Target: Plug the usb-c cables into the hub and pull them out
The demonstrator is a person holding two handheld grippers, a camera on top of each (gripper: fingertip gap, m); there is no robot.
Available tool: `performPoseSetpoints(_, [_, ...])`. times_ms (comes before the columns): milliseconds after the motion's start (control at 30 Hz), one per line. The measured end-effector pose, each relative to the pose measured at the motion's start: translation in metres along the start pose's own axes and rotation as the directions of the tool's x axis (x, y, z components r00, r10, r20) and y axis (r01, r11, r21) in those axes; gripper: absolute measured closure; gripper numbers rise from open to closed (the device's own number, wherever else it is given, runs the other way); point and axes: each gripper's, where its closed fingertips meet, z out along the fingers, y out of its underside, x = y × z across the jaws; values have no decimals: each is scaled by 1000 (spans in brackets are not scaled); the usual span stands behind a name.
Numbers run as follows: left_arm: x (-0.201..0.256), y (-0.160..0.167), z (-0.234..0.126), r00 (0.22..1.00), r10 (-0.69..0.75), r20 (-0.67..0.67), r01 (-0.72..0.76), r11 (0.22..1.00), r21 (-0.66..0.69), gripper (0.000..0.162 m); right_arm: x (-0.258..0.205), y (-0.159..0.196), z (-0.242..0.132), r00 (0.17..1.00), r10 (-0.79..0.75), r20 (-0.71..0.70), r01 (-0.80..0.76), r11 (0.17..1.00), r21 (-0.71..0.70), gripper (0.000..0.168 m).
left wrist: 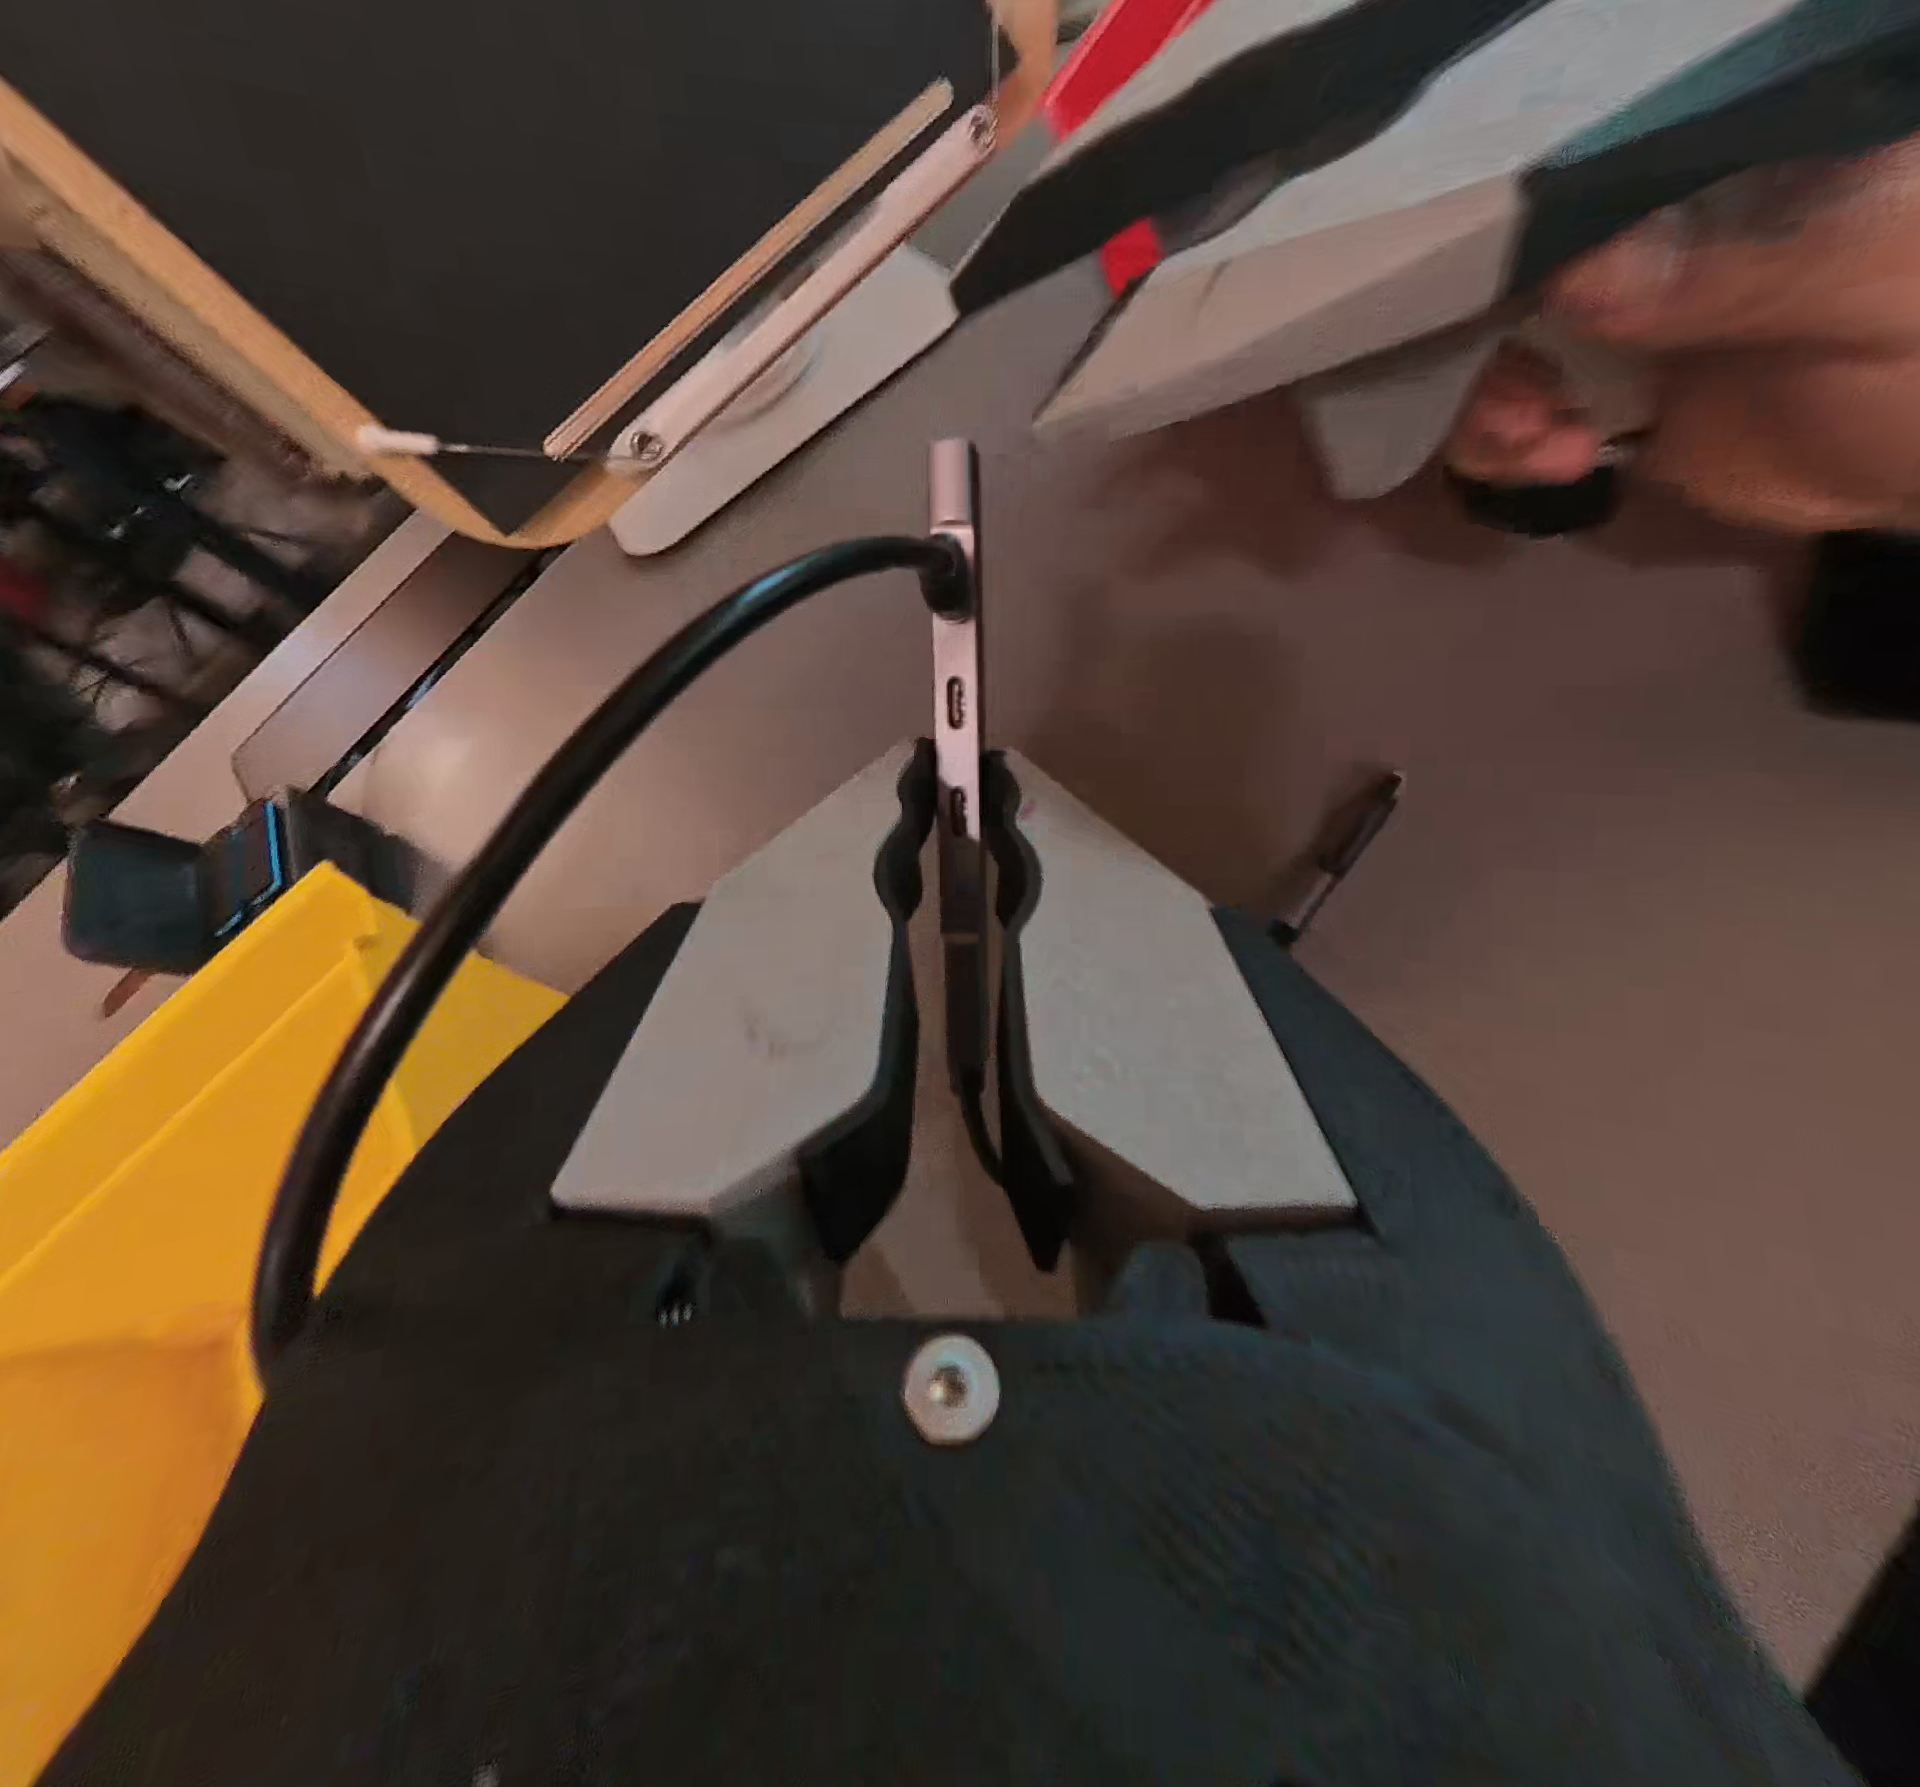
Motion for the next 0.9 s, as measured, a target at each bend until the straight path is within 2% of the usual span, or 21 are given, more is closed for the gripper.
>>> performPoseSetpoints(233, [-1,4,17,996,57,69,-52,996,-69,155,-24,15,11,951,-299,-81,292,953,-83,135])
performPoseSetpoints(300, [1,4,19,996,65,66,-60,996,-73,155,-24,22,14,937,-337,-93,325,937,-124,162])
performPoseSetpoints(333, [1,3,19,994,75,76,-69,994,-80,155,-19,25,16,931,-345,-116,328,934,-145,164])
performPoseSetpoints(500, [0,4,19,980,144,134,-126,983,-133,155,-19,27,16,941,-323,-105,307,941,-139,163])
performPoseSetpoints(600, [-2,2,20,979,138,147,-118,983,-138,155,-17,24,16,940,-320,-121,305,944,-130,162])
performPoseSetpoints(733, [-3,2,25,981,130,147,-111,985,-134,155,-10,22,14,939,-302,-161,286,951,-118,130])
performPoseSetpoints(867, [1,0,26,978,139,154,-121,985,-126,155,-10,24,15,946,-288,-148,273,955,-111,140])
performPoseSetpoints(900, [2,0,26,978,141,153,-122,985,-126,155,-10,26,16,946,-289,-145,272,954,-124,138])
